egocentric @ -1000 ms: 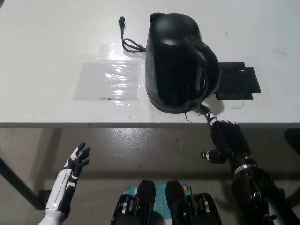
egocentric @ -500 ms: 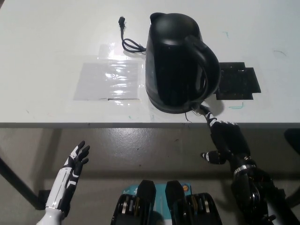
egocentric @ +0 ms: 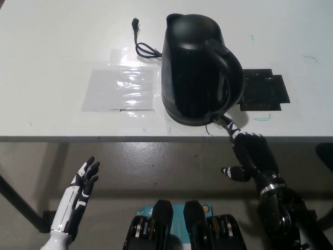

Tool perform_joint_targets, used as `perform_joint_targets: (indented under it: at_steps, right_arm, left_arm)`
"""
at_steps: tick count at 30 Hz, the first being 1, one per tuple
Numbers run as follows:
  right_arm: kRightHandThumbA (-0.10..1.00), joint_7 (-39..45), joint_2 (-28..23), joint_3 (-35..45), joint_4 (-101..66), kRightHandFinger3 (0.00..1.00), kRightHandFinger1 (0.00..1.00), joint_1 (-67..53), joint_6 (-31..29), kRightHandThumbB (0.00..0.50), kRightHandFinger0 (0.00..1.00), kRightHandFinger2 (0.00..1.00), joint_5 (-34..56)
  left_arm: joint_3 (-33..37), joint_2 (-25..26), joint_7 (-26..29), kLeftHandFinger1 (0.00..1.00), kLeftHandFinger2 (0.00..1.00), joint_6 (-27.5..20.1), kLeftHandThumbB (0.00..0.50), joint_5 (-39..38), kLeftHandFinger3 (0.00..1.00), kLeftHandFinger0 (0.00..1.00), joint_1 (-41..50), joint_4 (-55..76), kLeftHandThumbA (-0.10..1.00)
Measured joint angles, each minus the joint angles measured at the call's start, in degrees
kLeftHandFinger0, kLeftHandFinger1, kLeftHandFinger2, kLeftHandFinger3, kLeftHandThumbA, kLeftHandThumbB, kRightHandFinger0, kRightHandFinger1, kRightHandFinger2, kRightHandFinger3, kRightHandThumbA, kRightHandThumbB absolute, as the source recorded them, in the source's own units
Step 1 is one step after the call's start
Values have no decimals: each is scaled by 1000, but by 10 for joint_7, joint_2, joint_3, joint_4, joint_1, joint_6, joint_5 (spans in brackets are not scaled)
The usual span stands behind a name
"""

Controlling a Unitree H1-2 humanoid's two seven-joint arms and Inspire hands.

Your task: A kettle is kept at the center of the table close to the robot and the robot uses its right index finger to press downwards on the transparent start boiling button

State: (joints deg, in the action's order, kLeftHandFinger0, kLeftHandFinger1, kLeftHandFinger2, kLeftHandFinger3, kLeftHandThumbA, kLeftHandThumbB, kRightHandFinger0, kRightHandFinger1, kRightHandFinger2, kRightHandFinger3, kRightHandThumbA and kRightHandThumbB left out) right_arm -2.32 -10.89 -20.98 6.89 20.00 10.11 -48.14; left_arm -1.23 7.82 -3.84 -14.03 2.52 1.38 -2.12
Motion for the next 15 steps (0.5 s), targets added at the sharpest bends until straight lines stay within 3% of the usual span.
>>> perform_joint_targets:
  at_steps: [9,15]
  right_arm:
    - [1000,16,-7,2,-117,1000,0,-42,1,317,0,0,0]
    - [1000,28,-11,6,-153,1000,0,-70,3,347,0,0,0]
  left_arm:
    - [0,0,0,1000,1000,0,177,0,1000,1000,0,0,950]
    - [-1,1,0,1000,1000,0,164,0,1000,1000,0,0,960]
